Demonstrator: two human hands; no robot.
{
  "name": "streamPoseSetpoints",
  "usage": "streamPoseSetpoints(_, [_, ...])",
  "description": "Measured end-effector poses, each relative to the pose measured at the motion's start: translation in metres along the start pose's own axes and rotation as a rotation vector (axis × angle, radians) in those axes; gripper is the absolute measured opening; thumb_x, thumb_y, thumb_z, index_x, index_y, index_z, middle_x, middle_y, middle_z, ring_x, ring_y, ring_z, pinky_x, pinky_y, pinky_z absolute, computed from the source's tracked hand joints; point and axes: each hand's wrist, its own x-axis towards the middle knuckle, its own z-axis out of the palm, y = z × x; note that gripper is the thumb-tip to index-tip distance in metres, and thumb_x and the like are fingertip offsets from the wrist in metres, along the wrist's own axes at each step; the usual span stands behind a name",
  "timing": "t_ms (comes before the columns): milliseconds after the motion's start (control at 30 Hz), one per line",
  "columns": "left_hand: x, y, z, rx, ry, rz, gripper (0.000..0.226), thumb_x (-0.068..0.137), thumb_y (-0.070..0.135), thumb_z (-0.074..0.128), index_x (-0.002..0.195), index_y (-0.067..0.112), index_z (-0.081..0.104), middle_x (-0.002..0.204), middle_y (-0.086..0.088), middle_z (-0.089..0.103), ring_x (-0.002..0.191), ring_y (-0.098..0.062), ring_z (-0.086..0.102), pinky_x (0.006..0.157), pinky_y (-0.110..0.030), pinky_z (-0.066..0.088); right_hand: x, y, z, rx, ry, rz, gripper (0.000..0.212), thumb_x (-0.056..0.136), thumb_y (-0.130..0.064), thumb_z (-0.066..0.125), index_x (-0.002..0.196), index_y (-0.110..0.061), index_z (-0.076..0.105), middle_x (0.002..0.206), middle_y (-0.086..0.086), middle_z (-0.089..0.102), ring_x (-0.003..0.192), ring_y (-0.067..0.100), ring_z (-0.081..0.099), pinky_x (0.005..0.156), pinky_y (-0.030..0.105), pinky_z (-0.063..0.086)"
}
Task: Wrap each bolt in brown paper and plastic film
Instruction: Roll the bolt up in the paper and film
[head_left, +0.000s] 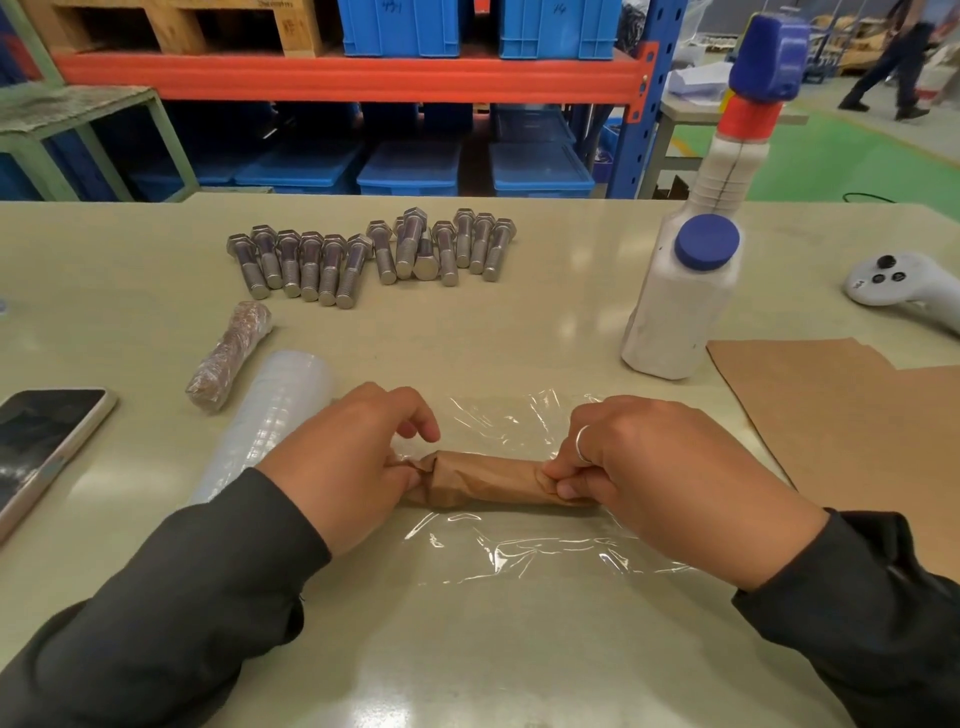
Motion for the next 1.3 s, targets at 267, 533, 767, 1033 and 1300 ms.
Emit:
streamPoseSetpoints(267, [0.002, -0.005, -0.006, 0.021, -0.081, -0.138, 0.013, 0.086, 0.025, 0.062, 0.08, 0.035, 0.054, 0.079, 0.014, 0.062, 0.077, 0.002, 0.055, 0.07, -0.014, 0.042, 0.0, -0.001, -0.002, -0.002, -0.015, -0.011, 0.022, 0.093, -0.038, 0.049, 0.107, -0.035, 0.066, 0.102, -0.01, 0.058, 0.101, 0.009, 0.05, 0.08, 0.028, 0.044])
streamPoseSetpoints(533, [0.005, -0.001, 0.0, -0.413, 0.051, -0.277, 0.022, 0.076, 0.007, 0.071, 0.082, 0.016, 0.052, 0.058, -0.001, 0.065, 0.05, -0.013, 0.064, 0.056, -0.026, 0.055, 0.001, -0.001, -0.004, -0.001, -0.011, -0.03, 0.018, 0.092, -0.034, 0.053, 0.102, -0.034, 0.068, 0.099, -0.009, 0.059, 0.098, 0.009, 0.051, 0.079, 0.028, 0.044])
streamPoseSetpoints(767, [0.007, -0.001, -0.002, -0.626, 0.074, -0.319, 0.023, 0.08, -0.005, 0.065, 0.085, 0.011, 0.05, 0.054, -0.007, 0.06, 0.049, -0.029, 0.065, 0.059, -0.04, 0.057, 0.0, -0.002, -0.003, -0.05, -0.019, -0.042, 0.022, 0.093, -0.034, 0.048, 0.105, -0.031, 0.066, 0.103, -0.01, 0.059, 0.097, 0.012, 0.051, 0.077, 0.029, 0.045])
streamPoseSetpoints(1033, [0.004, 0.006, -0.003, -0.697, 0.056, -0.362, 0.02, 0.078, -0.001, 0.067, 0.087, 0.01, 0.053, 0.053, -0.008, 0.062, 0.051, -0.028, 0.065, 0.053, -0.033, 0.058, 0.001, -0.002, -0.002, -0.04, 0.003, -0.053, 0.019, 0.092, -0.032, 0.052, 0.105, -0.035, 0.066, 0.1, -0.012, 0.059, 0.096, 0.008, 0.05, 0.076, 0.028, 0.045])
streamPoseSetpoints(1300, [-0.003, 0.012, -0.009, -0.763, -0.014, -0.34, 0.029, 0.09, -0.005, 0.045, 0.09, 0.017, 0.063, 0.077, -0.021, 0.068, 0.067, -0.034, 0.069, 0.066, -0.032, 0.057, 0.002, -0.001, -0.004, -0.012, -0.029, -0.05, 0.02, 0.091, -0.034, 0.053, 0.106, -0.037, 0.066, 0.102, -0.012, 0.059, 0.098, 0.006, 0.049, 0.075, 0.023, 0.041])
